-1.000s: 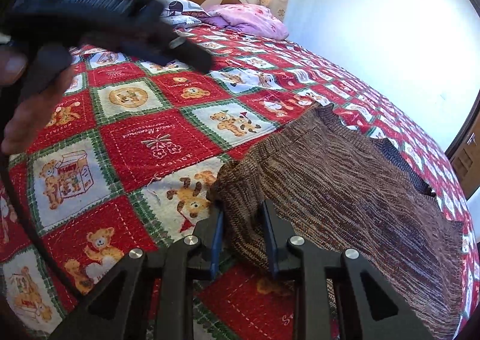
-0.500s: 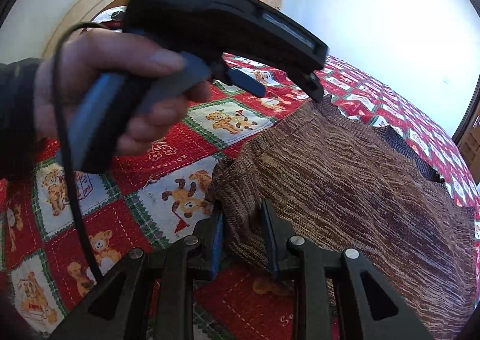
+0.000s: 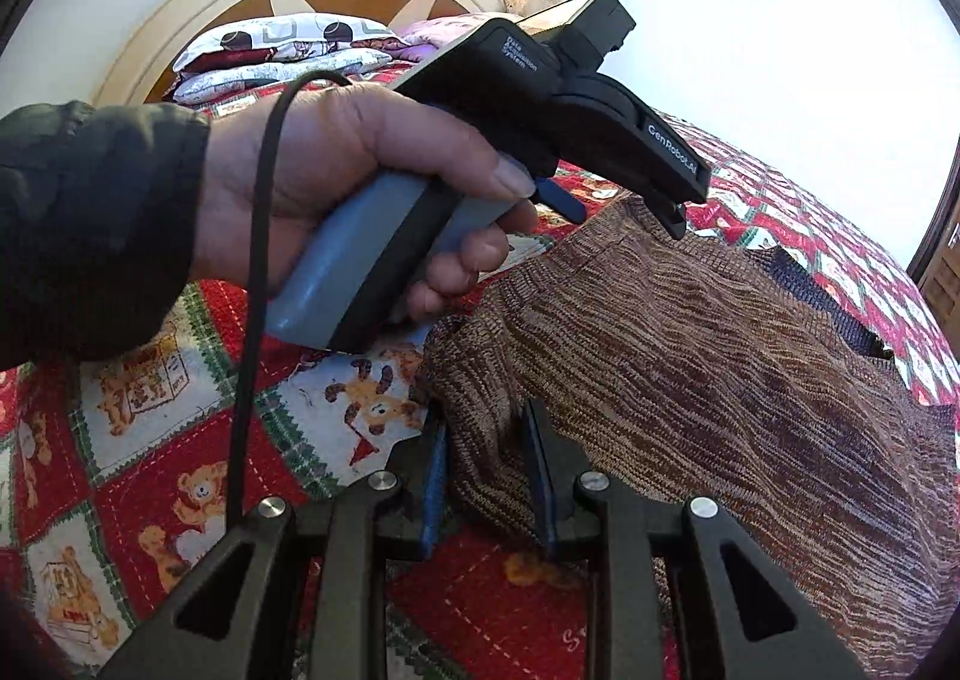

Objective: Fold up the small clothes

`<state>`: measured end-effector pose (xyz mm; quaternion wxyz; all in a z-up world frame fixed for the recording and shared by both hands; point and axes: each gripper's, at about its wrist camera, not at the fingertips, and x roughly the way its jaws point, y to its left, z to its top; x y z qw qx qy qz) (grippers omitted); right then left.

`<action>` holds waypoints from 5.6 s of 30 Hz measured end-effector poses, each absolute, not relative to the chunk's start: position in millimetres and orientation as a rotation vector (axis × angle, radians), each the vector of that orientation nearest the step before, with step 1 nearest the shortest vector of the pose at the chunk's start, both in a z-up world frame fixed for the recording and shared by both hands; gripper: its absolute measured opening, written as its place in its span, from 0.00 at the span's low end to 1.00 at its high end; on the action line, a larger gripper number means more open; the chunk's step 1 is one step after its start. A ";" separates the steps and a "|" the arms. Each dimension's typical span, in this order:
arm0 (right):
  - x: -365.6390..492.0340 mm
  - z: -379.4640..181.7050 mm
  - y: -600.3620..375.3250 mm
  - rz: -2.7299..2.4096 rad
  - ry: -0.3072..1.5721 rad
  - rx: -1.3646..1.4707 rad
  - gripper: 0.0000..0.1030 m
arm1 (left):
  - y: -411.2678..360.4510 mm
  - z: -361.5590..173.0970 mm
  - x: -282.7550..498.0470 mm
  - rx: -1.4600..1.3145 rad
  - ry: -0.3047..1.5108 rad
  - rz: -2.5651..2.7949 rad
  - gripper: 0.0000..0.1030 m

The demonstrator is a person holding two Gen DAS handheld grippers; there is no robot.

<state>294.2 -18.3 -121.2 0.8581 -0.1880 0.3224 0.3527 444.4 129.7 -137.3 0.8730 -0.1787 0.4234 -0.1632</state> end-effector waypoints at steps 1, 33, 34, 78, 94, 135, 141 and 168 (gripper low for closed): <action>294.9 -118.7 -21.4 0.751 0.686 -0.373 0.17 | 129.7 -137.9 446.1 -0.382 0.892 -0.361 0.45; 315.5 -30.8 -214.9 0.557 0.545 0.061 0.07 | 29.2 -36.5 459.2 -0.546 0.769 -0.571 0.13; 314.9 -29.4 -221.1 0.545 0.543 0.073 0.07 | 21.5 -34.4 461.5 -0.542 0.770 -0.581 0.13; 408.1 -67.8 -345.7 0.375 0.839 0.348 0.48 | -94.1 -84.1 361.3 -0.051 0.770 -0.528 0.66; 446.4 -54.4 -345.7 0.264 0.818 0.244 0.52 | -100.6 -123.5 349.6 -0.019 0.848 -0.577 0.73; 393.9 -85.6 -336.5 0.292 0.945 -0.071 0.16 | -86.6 -124.7 345.6 -0.120 0.831 -0.623 0.87; 377.8 -96.5 -369.9 0.232 1.003 -0.021 0.11 | -83.9 -125.2 345.1 -0.133 0.831 -0.620 0.87; 446.9 -83.8 -379.4 0.347 0.927 0.129 0.52 | -61.9 -112.6 346.9 -0.294 0.778 -0.555 0.96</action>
